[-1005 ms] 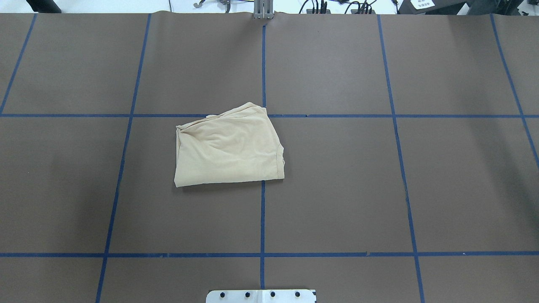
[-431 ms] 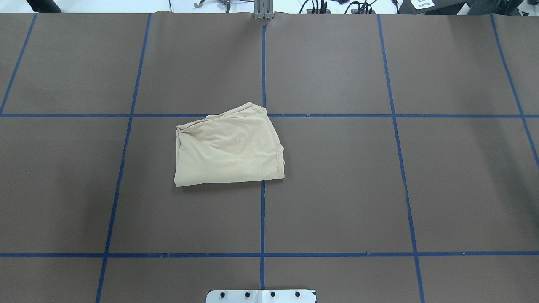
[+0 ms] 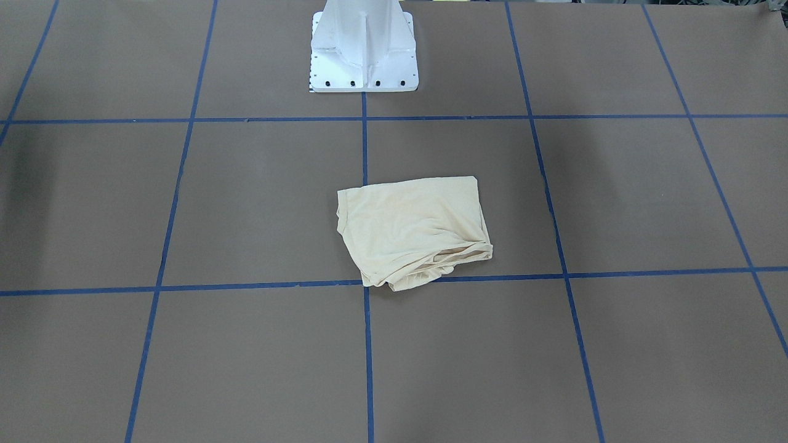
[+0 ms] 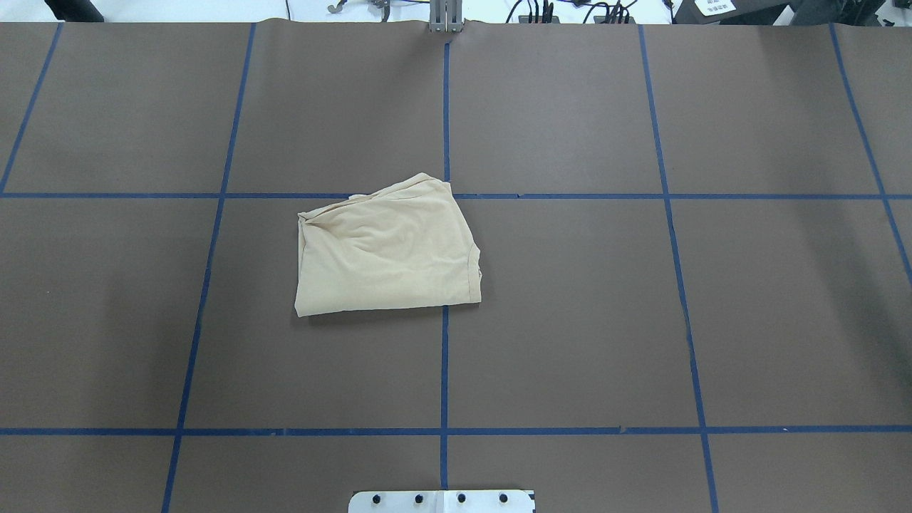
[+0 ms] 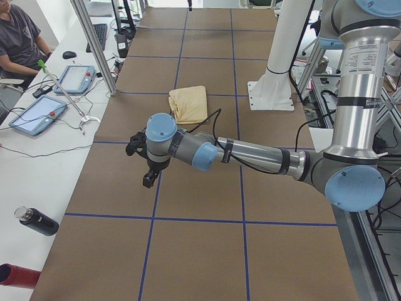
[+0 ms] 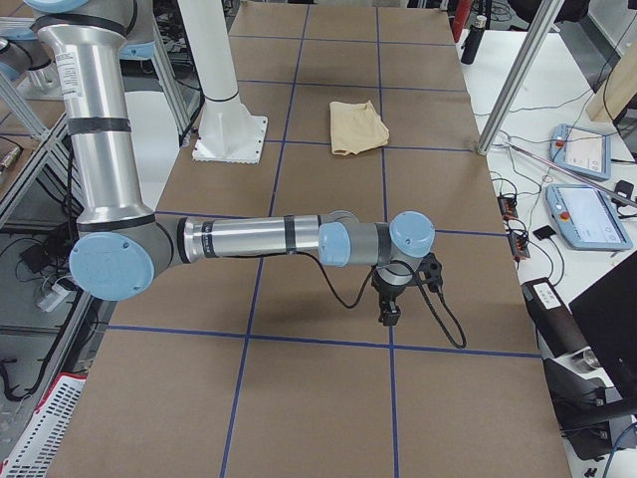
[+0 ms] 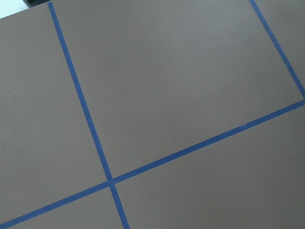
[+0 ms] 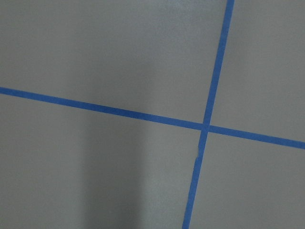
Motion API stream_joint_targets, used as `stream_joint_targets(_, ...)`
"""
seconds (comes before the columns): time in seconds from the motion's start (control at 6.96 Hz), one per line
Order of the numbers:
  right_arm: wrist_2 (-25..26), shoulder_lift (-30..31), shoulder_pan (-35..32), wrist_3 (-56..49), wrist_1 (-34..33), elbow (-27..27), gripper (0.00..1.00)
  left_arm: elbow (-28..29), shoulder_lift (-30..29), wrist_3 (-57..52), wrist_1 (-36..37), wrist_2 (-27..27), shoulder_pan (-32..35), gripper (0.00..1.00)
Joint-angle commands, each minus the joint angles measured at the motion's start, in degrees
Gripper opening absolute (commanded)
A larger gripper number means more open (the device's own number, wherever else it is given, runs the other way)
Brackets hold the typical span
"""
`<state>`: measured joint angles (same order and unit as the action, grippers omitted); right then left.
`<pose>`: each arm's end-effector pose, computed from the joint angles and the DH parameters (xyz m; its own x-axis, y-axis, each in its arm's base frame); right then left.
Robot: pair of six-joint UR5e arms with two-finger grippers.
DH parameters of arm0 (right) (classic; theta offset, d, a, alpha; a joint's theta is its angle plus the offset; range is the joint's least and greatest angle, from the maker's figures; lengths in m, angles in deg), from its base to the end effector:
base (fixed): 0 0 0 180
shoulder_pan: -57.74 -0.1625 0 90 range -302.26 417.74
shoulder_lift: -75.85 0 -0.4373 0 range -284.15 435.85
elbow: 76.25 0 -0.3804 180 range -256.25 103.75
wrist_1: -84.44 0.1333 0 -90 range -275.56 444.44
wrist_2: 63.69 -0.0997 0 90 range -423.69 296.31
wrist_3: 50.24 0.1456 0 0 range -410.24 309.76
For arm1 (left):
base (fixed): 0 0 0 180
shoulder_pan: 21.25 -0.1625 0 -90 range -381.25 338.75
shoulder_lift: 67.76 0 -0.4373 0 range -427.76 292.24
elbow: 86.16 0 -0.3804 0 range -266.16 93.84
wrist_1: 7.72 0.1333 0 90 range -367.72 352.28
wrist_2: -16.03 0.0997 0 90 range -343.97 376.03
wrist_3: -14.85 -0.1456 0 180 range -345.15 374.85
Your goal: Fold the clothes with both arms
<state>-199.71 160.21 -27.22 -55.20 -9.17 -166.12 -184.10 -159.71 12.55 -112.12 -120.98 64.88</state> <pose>-0.0177 -0.5251 0.6589 0.6795 -0.1705 0.7136 0.1471 0.9845 0.0952 0.0085 -0.5220 0.5837 0.6570 0.3824 -0.6497 -0.0880 0.8948 0.4378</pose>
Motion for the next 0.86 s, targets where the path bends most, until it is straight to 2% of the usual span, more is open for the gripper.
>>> stream_joint_targets(0.0,0.23,3.09,0.06,0.04,0.01,-3.04,1.0,-0.67,-0.07,0.02,0.33,-0.27,-0.08,1.0)
stream_joint_targets(0.72,-0.38,3.0,-0.03,0.22,0.01,-3.56,1.0,0.99,0.37,-0.24,0.25,-0.71,-0.08,1.0)
